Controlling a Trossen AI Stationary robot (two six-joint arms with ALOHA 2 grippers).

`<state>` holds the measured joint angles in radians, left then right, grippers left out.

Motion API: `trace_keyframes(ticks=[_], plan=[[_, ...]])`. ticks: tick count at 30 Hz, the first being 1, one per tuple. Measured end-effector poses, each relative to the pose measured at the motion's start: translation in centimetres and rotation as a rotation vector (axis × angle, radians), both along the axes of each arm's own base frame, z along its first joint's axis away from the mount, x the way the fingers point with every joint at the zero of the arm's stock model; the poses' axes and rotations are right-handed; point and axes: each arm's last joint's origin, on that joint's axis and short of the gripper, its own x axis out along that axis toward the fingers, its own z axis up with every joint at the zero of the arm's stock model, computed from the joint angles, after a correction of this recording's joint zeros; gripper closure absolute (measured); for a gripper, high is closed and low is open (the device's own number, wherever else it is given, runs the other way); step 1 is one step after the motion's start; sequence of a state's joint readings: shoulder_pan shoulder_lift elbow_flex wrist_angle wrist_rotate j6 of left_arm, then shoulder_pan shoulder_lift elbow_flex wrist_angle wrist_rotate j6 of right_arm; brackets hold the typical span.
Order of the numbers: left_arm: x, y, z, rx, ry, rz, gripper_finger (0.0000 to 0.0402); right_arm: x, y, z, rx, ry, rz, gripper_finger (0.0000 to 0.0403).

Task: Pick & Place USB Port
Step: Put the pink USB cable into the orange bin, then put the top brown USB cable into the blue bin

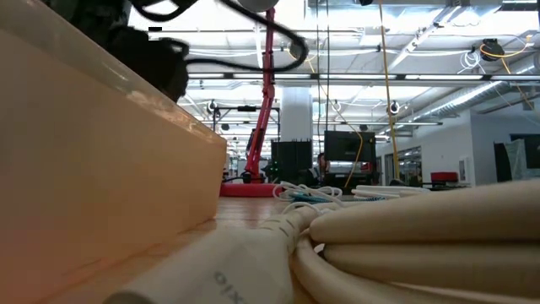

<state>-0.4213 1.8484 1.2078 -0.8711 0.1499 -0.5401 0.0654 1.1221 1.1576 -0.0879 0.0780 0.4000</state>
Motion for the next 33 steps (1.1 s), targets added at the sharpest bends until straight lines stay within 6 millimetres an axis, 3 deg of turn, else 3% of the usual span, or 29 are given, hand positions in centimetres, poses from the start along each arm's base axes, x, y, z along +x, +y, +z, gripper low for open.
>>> trace_keyframes(ticks=[12,17,24,29,33], plan=[[0.6,-0.2,2.1,0.017,-0.035,-0.035,0.0402,0.0,0.0,0.0,0.0,0.0,-0.003,0.022],[0.3,0.1,6.6,0.009,-0.193,0.004,0.0401,0.1,0.0,-0.5,0.006,0.013,-0.001,0.022],[-1.0,3.7,13.1,0.067,-0.488,0.253,0.0401,0.2,0.0,-2.8,0.073,0.073,-0.013,0.022],[-1.9,6.1,16.2,0.1,-0.659,0.406,0.0401,0.3,-0.2,-5.1,0.164,0.139,-0.042,0.022],[-2.5,7.4,17.4,0.121,-0.716,0.458,0.0397,0.1,-0.4,-7.2,0.174,0.197,-0.084,0.022]])
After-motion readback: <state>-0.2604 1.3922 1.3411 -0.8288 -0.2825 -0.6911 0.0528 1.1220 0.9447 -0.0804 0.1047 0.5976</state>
